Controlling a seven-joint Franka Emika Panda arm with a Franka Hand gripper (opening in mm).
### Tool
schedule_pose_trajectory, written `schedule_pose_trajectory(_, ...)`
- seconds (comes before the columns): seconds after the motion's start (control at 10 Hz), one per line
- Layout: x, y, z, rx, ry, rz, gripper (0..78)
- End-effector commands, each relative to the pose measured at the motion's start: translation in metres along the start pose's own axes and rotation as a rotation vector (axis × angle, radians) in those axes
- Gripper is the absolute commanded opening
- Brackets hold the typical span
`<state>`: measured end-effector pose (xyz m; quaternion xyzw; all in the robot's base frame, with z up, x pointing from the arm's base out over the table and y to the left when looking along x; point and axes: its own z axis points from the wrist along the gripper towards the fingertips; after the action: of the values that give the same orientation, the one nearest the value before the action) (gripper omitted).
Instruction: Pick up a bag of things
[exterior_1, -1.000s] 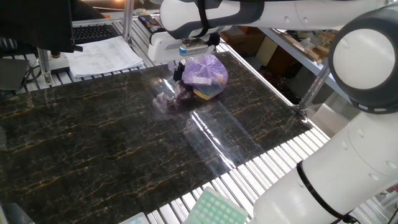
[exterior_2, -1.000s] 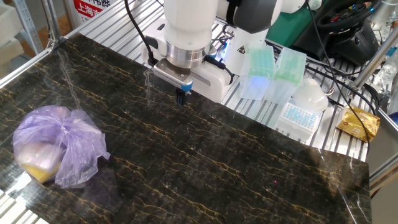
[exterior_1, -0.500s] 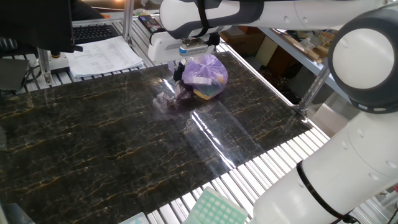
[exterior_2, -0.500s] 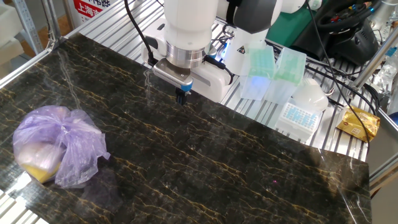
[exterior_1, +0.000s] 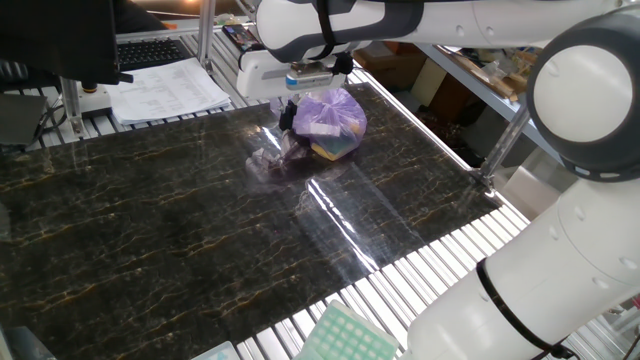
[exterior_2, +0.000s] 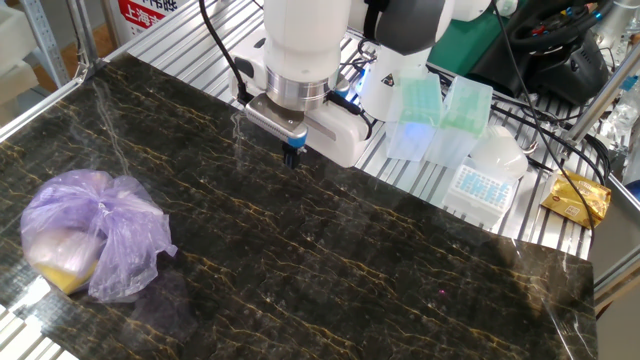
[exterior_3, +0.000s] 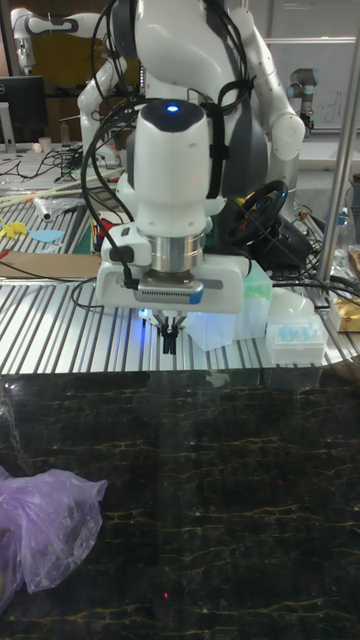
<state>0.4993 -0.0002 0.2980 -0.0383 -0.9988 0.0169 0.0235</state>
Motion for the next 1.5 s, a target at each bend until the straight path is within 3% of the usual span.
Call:
schedule_pose_trajectory(0.1,-0.0009,0.0000,-0.0018,0.023,0.007,0.023,0.0)
schedule_pose_trajectory(0.5,-0.0009,0.0000,-0.0018,0.027,0.019,0.027,0.0)
schedule_pose_trajectory(1.1,-0.0012,-0.0005,-0.0015,0.033,0.015,0.022,0.0)
schedule_pose_trajectory(1.5,-0.0085,-0.0051,-0.0003,0.030,0.021,0.021,0.0)
